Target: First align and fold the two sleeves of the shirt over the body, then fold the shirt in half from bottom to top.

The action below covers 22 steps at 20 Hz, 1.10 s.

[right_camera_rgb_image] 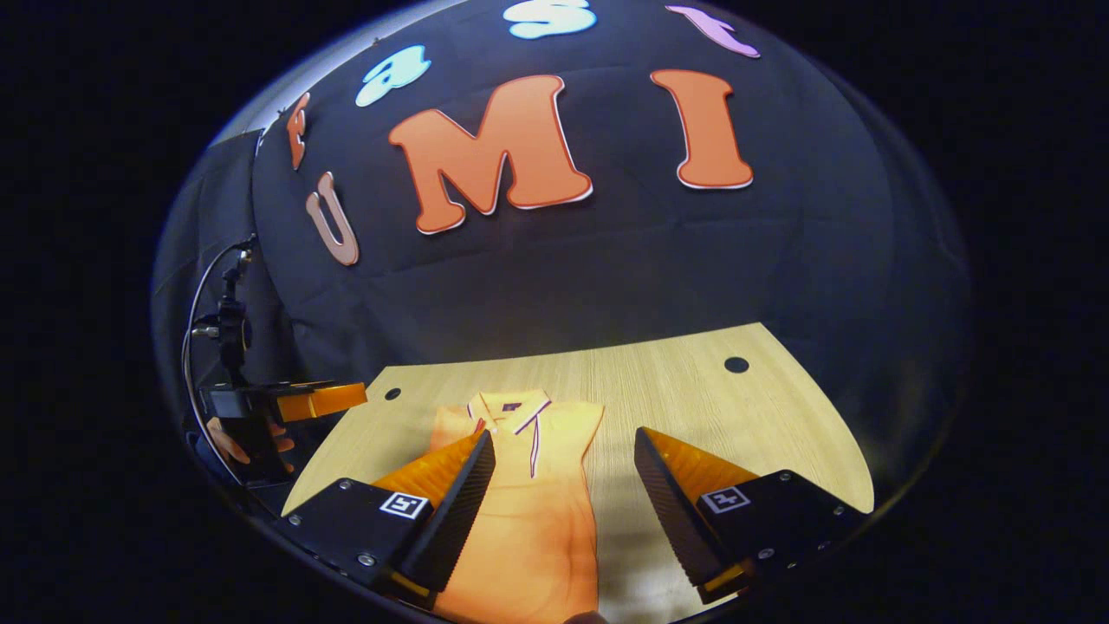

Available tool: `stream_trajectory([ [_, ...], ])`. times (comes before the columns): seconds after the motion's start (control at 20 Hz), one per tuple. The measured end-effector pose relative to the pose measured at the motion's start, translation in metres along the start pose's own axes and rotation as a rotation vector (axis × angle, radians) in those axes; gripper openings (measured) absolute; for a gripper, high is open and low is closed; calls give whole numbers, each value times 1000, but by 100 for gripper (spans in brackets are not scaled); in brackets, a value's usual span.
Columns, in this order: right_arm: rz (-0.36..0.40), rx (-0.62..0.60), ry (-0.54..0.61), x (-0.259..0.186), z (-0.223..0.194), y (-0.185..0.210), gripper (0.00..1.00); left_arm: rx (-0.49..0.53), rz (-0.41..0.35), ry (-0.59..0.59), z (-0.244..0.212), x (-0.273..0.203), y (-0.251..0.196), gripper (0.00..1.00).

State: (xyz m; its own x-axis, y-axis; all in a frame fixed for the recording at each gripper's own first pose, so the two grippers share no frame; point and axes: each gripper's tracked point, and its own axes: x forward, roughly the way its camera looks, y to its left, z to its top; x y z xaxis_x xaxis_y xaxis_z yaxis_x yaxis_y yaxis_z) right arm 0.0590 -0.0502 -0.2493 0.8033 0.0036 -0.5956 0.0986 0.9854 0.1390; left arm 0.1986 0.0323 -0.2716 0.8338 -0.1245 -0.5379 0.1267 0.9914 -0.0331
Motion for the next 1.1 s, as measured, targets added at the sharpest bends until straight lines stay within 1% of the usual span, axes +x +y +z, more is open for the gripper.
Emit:
stream_trajectory([
  [0.1, -5, -33, -55, -12, 8, 8, 98, 13, 33, -114, 12, -36, 4, 98],
  [0.15, -16, -52, -88, -21, 11, 14, 99, 40, 52, -186, 20, -54, 8, 98],
  [0.25, -37, -70, -117, -32, 12, 22, 98, 82, 81, -291, 34, -89, 17, 98],
  [0.3, -61, -77, -138, -41, 11, 26, 98, 80, 81, -346, 40, -119, 19, 98],
  [0.35, -77, -72, -153, -52, 7, 36, 98, 72, 58, -391, 38, -148, 17, 98],
  [0.4, -81, -70, -162, -59, 3, 44, 98, 73, 52, -386, 30, -157, 20, 97],
  [0.45, -88, -78, -173, -64, -4, 51, 98, 86, 40, -348, 15, -160, 23, 98],
  [0.5, -100, -83, -137, -68, -20, 55, 97, 90, 46, -292, -9, -160, 29, 97],
  [0.55, -106, -81, -97, -72, -36, 59, 98, 81, 47, -210, -35, -162, 38, 97],
  [0.65, -122, -67, -10, -78, -71, 61, 98, 32, 41, -66, -91, -162, 55, 98],
  [0.8, -137, -51, 114, -93, -116, 55, 98, 22, 35, 133, -150, -164, 63, 98],
  [0.85, -135, -52, 163, -95, -134, 53, 98, 15, 27, 172, -160, -163, 64, 98],
  [0.9, -131, -50, 203, -96, -147, 51, 98, -2, 5, 238, -174, -162, 61, 98],
  [1.0, -125, -44, 318, -102, -186, 43, 99, -17, -6, 357, -199, -164, 53, 98],
  [1.05, -117, -37, 372, -107, -206, 40, 99, -26, -1, 385, -215, -166, 51, 99],
  [1.1, -115, -33, 414, -108, -221, 38, 99, -37, -11, 436, -232, -161, 47, 98],
])
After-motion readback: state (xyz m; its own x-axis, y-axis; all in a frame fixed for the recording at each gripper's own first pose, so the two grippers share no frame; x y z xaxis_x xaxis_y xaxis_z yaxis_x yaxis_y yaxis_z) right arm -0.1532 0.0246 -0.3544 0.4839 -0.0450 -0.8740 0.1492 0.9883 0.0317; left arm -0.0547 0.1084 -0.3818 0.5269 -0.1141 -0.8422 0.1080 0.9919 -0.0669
